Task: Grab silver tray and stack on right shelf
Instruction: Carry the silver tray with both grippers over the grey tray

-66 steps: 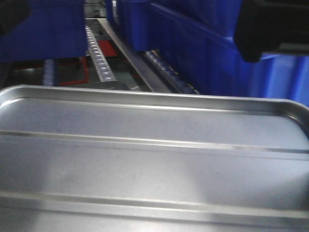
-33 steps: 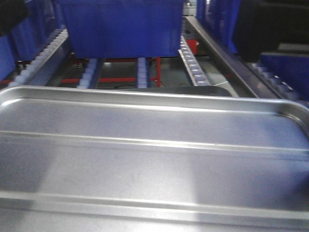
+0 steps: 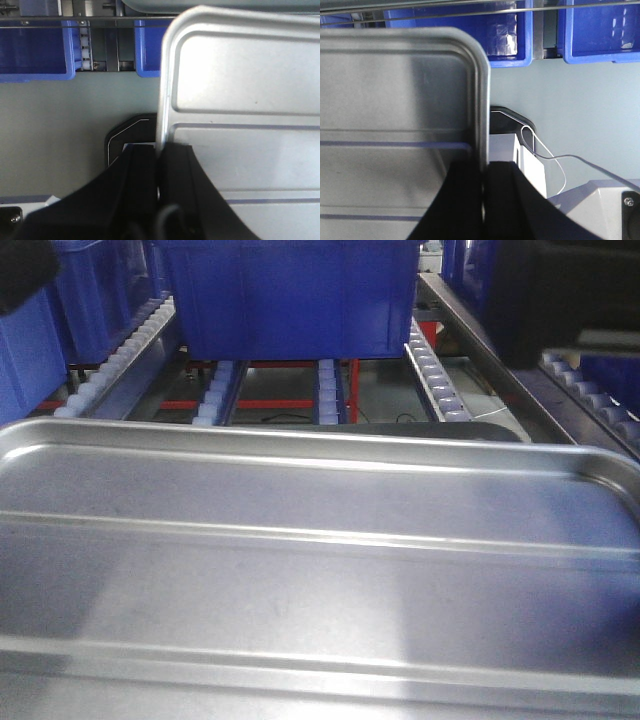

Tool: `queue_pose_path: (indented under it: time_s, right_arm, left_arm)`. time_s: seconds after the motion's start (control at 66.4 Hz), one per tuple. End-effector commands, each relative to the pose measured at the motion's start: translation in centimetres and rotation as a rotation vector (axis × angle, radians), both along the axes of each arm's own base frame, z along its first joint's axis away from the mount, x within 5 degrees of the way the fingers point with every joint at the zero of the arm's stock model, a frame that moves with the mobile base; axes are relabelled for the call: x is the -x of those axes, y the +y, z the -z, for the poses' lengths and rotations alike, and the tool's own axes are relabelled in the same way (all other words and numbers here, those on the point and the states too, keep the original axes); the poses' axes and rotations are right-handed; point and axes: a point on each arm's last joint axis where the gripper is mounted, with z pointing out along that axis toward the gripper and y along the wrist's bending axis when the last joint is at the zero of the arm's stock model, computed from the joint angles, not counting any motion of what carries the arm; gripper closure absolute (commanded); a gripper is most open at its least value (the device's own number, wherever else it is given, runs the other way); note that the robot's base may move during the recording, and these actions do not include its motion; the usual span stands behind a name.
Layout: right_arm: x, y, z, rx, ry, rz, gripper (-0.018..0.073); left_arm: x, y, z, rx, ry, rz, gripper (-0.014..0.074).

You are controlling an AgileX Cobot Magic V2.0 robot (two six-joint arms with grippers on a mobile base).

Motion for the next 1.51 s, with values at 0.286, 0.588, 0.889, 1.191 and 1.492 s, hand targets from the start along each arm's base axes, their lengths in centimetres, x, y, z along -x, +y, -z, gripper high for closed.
queue_pose_path:
  time_s: [0.286,0.588,0.889,1.191,1.492]
  right_arm:
    - [0.0,-1.2,-1.0,0.071,-0.022,0.021,0.0501]
    - [-0.1,-1.1,-1.0,0.063,-0.036,0.014,0.0501]
    - [-0.6,-0.8,-1.2,0.075,-0.074,-0.161,0.0501]
    - [-3.4,-2.2,-1.3,0.064,-0.096,-0.066,0.0501]
    - [-8.0,-3.7,-1.6,-0.014,-0.229,-0.032,0.0501]
  left_arm:
    - [0.1,1.4,-0.9,-0.086,-0.012,-0.029,0.0682]
    - [0.1,1.4,-0.9,-0.086,-0.012,-0.029,0.0682]
    - [0.0,1.0,-1.0,-0.045,-0.030,-0.012,0.0682]
    - [-2.1,-0.3,-0.4,0.011,-0.053,-0.004,0.0682]
    - [-7.5,0.1,0.2,0.066,-0.137,-0.021,0.0682]
